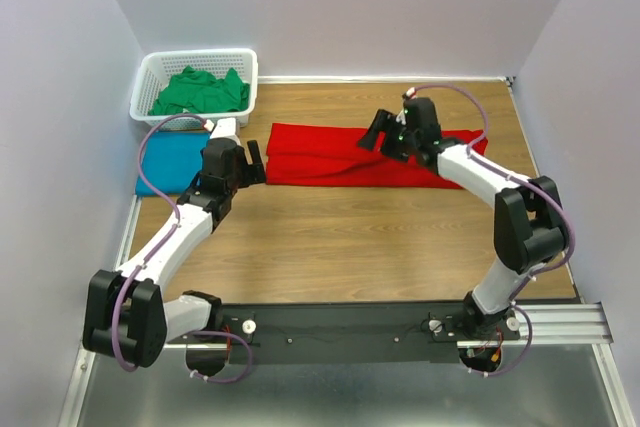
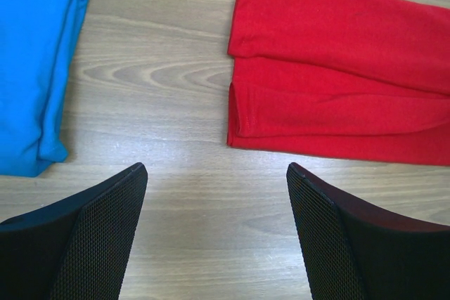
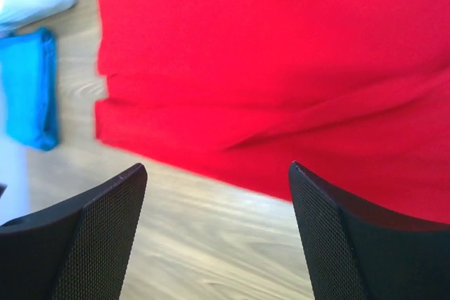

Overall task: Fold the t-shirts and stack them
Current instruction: Fold the tshirt

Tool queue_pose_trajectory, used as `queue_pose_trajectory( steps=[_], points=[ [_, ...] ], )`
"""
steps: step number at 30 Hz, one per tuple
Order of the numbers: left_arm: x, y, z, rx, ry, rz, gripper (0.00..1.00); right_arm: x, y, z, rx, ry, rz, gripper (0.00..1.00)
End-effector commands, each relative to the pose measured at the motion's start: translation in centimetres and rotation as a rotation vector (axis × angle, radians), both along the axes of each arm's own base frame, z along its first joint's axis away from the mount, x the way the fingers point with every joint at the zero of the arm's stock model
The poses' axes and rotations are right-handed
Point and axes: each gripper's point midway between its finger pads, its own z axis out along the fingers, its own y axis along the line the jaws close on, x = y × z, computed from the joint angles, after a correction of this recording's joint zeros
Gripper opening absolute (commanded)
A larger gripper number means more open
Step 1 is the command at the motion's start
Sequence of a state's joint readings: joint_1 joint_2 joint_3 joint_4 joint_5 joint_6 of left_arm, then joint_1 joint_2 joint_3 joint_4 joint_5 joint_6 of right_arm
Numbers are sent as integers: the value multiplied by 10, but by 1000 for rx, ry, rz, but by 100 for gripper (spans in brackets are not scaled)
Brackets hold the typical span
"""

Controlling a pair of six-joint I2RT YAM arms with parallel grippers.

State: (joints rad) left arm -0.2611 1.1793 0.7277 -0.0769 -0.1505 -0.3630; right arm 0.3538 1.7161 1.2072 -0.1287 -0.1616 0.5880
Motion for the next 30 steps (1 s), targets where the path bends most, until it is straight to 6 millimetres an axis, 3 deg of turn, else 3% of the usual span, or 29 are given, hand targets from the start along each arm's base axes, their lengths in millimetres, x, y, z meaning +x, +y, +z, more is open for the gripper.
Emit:
queue_pose_trajectory(
  steps=[1,3,8,19,25,30],
  points=[
    [3,9,14,12,-31,43,88,-11,42,-4,273,16,-43,88],
    [2,11,16,12,-35,53,88,-15,61,-7,317,12,-44,90],
    [1,16,19,19,-41,78,88,-14,83,-37,355,79,-92,90],
    [-1,17,18,23,-33,83,88,-2,98,-71,364,166,-163,89],
    [-1,17,18,23,-31,82,88,9,107,-63,380,150,-148,89],
    [-1,21,17,33,-28,101,88,32,117,-49,390,110,-146,89]
  ],
)
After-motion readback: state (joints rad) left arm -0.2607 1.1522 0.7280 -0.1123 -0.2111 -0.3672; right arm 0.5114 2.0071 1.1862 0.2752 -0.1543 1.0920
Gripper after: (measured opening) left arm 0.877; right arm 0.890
